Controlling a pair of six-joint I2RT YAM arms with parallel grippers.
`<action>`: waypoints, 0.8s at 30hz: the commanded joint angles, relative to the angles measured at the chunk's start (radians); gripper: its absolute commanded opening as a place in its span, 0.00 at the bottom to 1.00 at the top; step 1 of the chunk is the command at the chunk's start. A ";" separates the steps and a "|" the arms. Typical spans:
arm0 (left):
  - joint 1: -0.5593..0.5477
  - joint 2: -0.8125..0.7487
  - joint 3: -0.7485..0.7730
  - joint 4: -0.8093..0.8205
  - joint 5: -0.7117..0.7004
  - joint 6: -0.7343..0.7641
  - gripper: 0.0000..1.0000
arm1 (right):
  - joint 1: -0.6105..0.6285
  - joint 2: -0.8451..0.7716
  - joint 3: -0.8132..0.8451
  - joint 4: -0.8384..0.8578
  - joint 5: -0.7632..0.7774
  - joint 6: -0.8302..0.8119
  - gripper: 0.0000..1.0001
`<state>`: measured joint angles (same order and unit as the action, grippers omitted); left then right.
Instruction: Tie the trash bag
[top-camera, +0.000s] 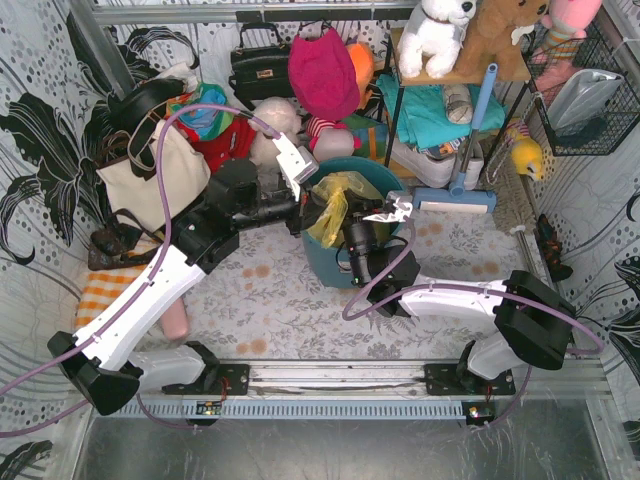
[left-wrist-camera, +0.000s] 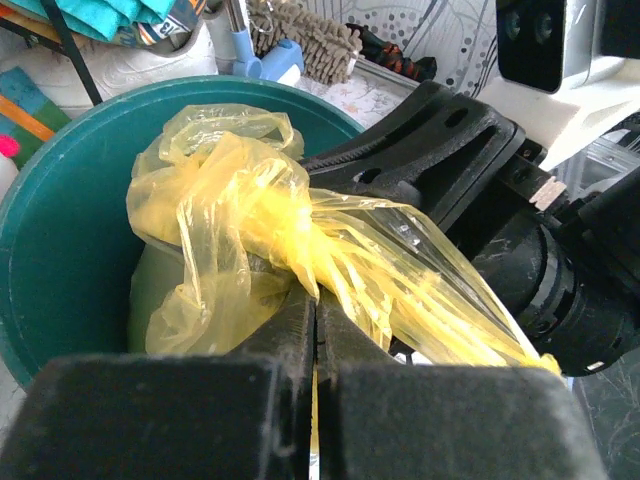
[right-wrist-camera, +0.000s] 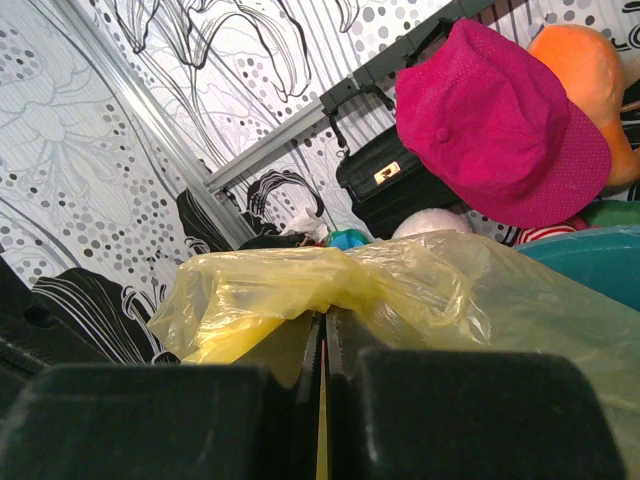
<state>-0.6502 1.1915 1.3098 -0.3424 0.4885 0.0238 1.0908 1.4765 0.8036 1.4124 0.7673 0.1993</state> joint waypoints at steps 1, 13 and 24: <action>-0.015 -0.025 -0.042 -0.032 0.139 -0.047 0.00 | -0.015 0.010 0.035 0.152 -0.044 -0.044 0.00; -0.016 -0.026 -0.079 -0.015 0.031 -0.088 0.12 | -0.034 -0.030 -0.038 0.242 -0.183 -0.075 0.00; -0.015 -0.143 -0.015 -0.006 -0.127 0.015 0.32 | -0.035 -0.058 -0.083 0.243 -0.200 -0.055 0.00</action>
<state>-0.6609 1.0847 1.2499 -0.3309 0.4496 -0.0212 1.0588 1.4570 0.7334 1.5597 0.5907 0.1226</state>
